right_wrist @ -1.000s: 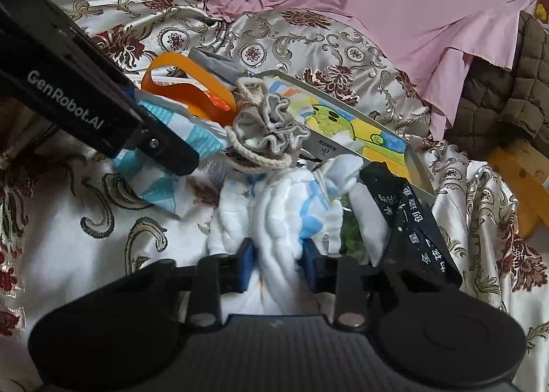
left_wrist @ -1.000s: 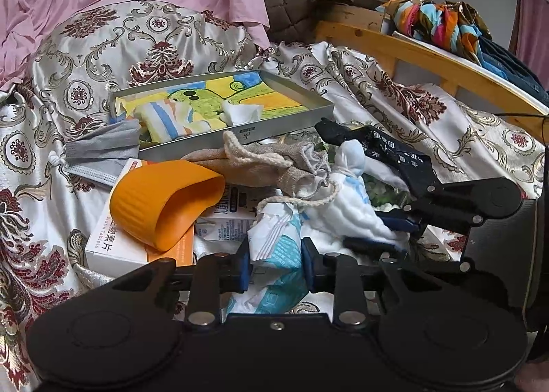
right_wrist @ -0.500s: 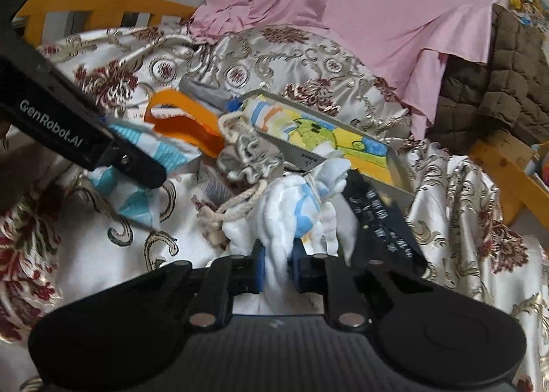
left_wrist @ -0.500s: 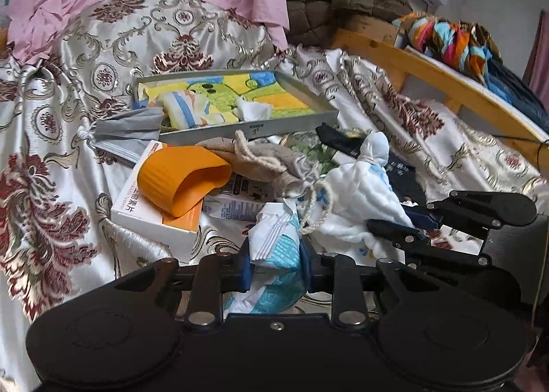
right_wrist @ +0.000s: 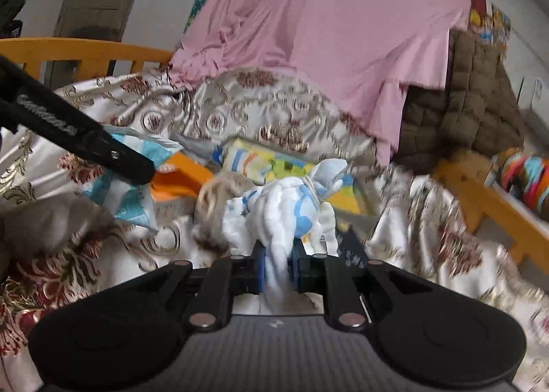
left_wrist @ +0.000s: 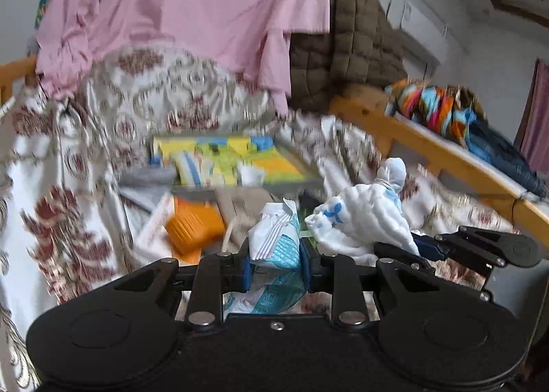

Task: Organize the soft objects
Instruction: 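Carry both held cloths to the metal tray and lower them inside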

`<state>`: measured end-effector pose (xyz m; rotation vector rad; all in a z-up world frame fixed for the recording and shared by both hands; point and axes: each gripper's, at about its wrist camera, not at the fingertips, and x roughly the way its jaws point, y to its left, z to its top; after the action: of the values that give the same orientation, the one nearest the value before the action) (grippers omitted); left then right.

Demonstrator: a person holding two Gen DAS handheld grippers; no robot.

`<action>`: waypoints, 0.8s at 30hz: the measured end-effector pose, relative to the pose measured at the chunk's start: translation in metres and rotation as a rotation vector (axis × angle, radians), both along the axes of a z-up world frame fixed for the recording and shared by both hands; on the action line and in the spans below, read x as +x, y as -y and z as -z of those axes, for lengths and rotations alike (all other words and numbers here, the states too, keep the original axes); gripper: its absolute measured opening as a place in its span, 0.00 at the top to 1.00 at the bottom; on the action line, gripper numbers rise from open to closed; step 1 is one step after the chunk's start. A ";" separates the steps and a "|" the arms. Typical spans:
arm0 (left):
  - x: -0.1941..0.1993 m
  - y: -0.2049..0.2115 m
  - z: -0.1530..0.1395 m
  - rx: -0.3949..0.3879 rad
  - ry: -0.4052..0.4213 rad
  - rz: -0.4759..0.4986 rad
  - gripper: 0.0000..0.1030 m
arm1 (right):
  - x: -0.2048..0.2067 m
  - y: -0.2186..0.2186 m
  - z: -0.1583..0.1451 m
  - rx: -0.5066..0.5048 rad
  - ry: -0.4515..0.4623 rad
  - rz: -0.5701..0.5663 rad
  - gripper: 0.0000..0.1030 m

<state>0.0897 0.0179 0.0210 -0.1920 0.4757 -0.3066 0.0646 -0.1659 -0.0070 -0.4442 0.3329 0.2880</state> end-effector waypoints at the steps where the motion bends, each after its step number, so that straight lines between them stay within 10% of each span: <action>1: -0.001 -0.002 -0.005 -0.015 0.011 -0.011 0.73 | -0.004 -0.004 -0.007 -0.011 0.030 -0.006 0.84; 17: 0.068 -0.022 -0.131 -0.041 0.013 -0.112 0.72 | 0.022 -0.022 -0.122 0.020 0.238 -0.074 0.84; 24: 0.133 -0.024 -0.135 -0.022 0.025 -0.151 0.72 | 0.079 -0.016 -0.149 0.141 0.207 -0.085 0.84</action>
<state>0.2229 0.0423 0.1555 -0.2443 0.4310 -0.1664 0.1436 -0.1498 0.1419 -0.3459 0.0910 0.3426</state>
